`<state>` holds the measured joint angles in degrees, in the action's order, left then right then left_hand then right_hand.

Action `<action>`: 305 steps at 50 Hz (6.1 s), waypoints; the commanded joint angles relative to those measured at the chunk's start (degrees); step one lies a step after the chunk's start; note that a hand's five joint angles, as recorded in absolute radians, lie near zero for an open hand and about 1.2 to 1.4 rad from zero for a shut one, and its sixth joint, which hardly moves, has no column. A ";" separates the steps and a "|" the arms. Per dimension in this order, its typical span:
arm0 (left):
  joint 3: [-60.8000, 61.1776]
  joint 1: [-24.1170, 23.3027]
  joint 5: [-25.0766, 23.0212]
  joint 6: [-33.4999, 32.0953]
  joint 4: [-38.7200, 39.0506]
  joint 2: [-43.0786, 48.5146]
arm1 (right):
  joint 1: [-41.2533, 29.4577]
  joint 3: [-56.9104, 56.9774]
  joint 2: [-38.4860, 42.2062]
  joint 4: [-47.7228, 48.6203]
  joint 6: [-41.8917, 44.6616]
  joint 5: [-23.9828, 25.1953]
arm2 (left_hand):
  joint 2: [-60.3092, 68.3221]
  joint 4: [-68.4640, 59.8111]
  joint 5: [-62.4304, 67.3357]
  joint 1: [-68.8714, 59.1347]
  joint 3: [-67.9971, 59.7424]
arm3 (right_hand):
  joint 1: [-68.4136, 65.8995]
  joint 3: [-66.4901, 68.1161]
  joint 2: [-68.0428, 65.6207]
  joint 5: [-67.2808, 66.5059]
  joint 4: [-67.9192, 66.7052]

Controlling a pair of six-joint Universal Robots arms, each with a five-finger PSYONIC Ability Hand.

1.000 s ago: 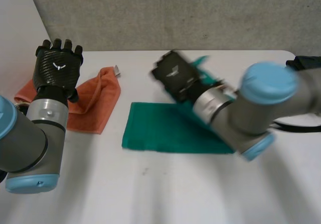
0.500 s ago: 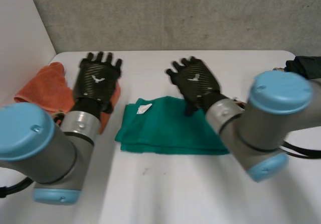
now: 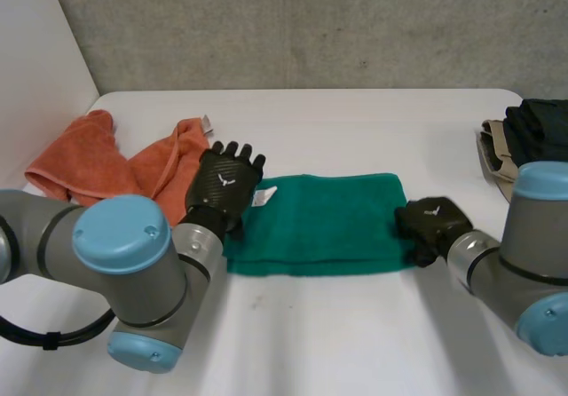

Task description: Fold the laundry.

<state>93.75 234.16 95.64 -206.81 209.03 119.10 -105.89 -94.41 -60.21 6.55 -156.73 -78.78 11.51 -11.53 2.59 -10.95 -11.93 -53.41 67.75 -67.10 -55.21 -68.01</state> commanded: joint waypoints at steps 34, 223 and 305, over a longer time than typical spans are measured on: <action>0.66 3.33 0.16 3.86 0.24 -10.65 | -16.99 9.86 -4.03 3.56 4.53 2.77 | -0.96 0.98 -2.04 0.41 1.38 | 43.41 -57.75 57.10 55.21 58.01; -15.96 3.50 -32.62 13.98 -36.32 -14.51 | 46.57 32.19 26.03 47.51 -26.87 46.44 | 1.06 -1.04 -0.02 -1.61 -0.64 | 43.41 -57.75 57.10 55.21 58.01; -33.54 35.84 -18.48 -19.41 -17.70 24.33 | -5.11 -12.02 -14.85 13.93 5.38 -0.67 | 4.40 -4.38 3.32 -4.95 -3.98 | 43.41 -57.75 57.10 55.21 58.01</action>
<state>66.78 269.12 76.34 -220.33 187.97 133.66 -111.08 -105.31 -75.08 20.39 -151.04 -79.61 11.51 -11.53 2.58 -10.96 -11.93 -11.55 12.18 -12.62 -3.28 -13.22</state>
